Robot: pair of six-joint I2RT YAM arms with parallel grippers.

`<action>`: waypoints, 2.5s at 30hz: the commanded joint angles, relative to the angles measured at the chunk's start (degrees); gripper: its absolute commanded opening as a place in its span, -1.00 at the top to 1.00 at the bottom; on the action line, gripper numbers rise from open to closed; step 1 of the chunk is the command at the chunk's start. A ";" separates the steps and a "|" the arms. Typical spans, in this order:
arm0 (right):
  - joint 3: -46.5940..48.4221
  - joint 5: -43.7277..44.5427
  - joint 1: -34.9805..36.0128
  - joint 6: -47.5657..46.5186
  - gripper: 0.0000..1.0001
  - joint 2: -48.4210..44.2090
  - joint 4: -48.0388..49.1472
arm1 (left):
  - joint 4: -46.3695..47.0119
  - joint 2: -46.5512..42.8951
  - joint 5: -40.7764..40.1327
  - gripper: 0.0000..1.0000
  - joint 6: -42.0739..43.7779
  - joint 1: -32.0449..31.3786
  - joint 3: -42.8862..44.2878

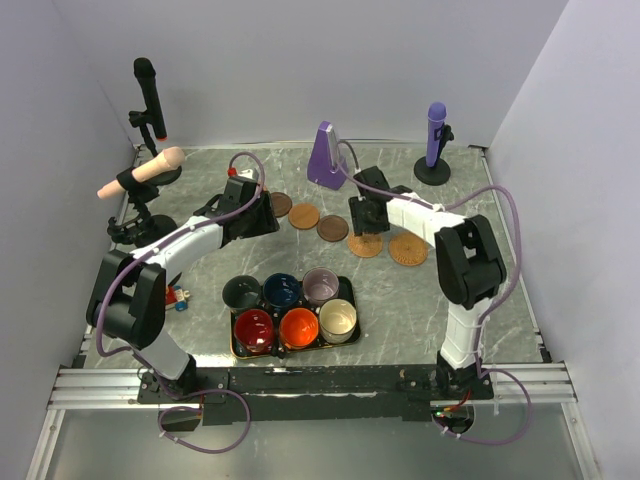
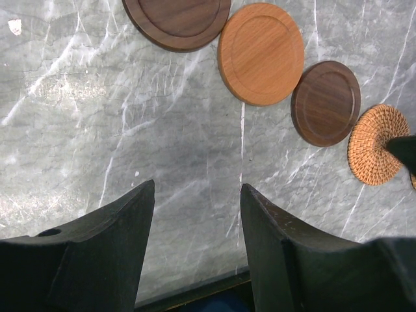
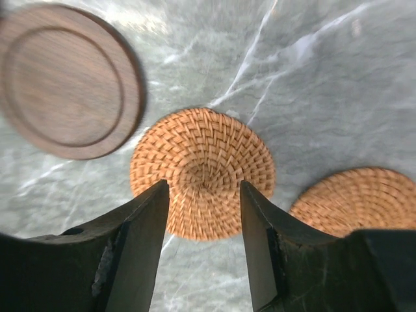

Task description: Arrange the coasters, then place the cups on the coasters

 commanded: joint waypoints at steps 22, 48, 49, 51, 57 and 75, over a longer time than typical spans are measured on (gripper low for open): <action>-12.65 -1.12 -3.38 -0.81 0.25 -9.30 -0.14 | 1.10 -1.87 -0.19 -0.22 -0.84 0.20 -0.08; -6.59 -0.77 -4.87 -0.46 0.36 -2.79 -1.90 | 0.83 -2.93 -0.99 -0.22 -1.11 0.20 -0.69; -6.41 -0.77 -4.78 -0.37 0.36 -2.62 -1.98 | 0.84 -3.02 -1.07 -0.22 -1.11 0.20 -0.78; -6.14 -0.86 -4.70 -0.29 0.36 -2.53 -1.98 | 0.84 -3.10 -1.07 -0.22 -1.11 0.20 -0.96; -6.75 1.07 -4.61 0.42 0.36 -3.49 -2.51 | 0.84 -3.37 -1.33 -0.22 -1.11 0.28 -1.04; -10.45 1.16 -15.41 -4.32 0.07 -13.25 -4.71 | 0.57 -5.21 -2.30 -0.24 -1.63 0.28 -1.31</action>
